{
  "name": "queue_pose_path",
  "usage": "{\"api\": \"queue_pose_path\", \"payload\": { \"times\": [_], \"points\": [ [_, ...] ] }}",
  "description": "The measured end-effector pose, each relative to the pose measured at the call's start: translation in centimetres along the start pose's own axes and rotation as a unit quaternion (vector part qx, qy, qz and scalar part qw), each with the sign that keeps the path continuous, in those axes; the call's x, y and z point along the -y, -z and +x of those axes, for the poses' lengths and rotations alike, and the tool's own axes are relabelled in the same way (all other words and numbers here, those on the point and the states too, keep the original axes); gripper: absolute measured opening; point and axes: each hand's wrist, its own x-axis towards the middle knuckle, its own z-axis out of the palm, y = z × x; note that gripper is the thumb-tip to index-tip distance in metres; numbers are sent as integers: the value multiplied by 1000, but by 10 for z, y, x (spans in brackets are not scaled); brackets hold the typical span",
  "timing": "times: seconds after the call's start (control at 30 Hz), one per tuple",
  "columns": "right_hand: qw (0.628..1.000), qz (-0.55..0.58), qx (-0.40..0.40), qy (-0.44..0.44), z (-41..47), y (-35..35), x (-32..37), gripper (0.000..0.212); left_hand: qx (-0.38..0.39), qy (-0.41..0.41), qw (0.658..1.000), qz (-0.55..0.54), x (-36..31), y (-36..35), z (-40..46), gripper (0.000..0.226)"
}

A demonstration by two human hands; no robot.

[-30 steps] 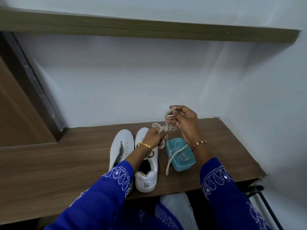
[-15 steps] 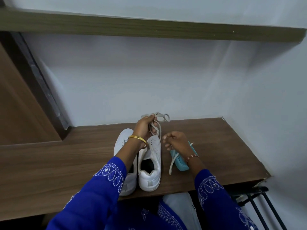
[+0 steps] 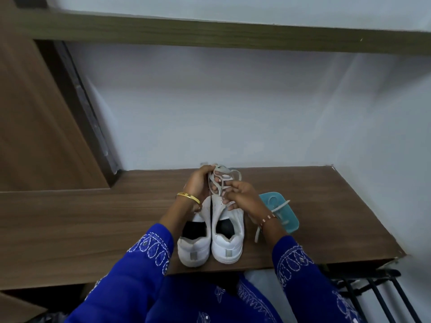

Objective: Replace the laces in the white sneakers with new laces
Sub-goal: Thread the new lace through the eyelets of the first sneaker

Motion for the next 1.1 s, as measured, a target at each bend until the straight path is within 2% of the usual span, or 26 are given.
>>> {"api": "queue_pose_path", "payload": {
  "times": [0.1, 0.23, 0.33, 0.47, 0.57, 0.6, 0.73, 0.87, 0.93, 1.1],
  "points": [
    [999, -15, 37, -4, 0, -22, 1, 15, -24, -23, 999, -18, -8, 14, -11, 63],
    [999, 5, 44, 8, 2, -52, 5, 16, -92, -54, 992, -64, -18, 42, -23, 39],
    [997, 39, 60, 18, 7, -78, 8, 7, -155, -72, 983, -68, -21, 74, -25, 38],
    [998, 43, 48, -6, 16, -111, 1, 14, -293, -61, 954, 33, -10, 115, -26, 39],
    [998, 20, 38, -45, 22, -128, -12, 9, -315, 0, 933, 174, 0, 132, -36, 40],
    [998, -2, 37, -54, 23, -131, -16, 6, -310, 20, 920, 237, 5, 137, -39, 40],
    [996, -47, 30, -67, 26, -132, -23, 24, -257, 85, 858, 437, 19, 152, -44, 31],
    [996, -91, 7, -19, 26, -126, -25, 24, -219, 142, 777, 572, 20, 146, -46, 36],
    [993, -121, -13, 9, 25, -120, -25, 23, -226, 127, 737, 624, 24, 144, -44, 36],
    [987, -133, -68, 52, 22, -99, -27, 19, -271, 113, 666, 685, 27, 138, -41, 30]
  ]
}}
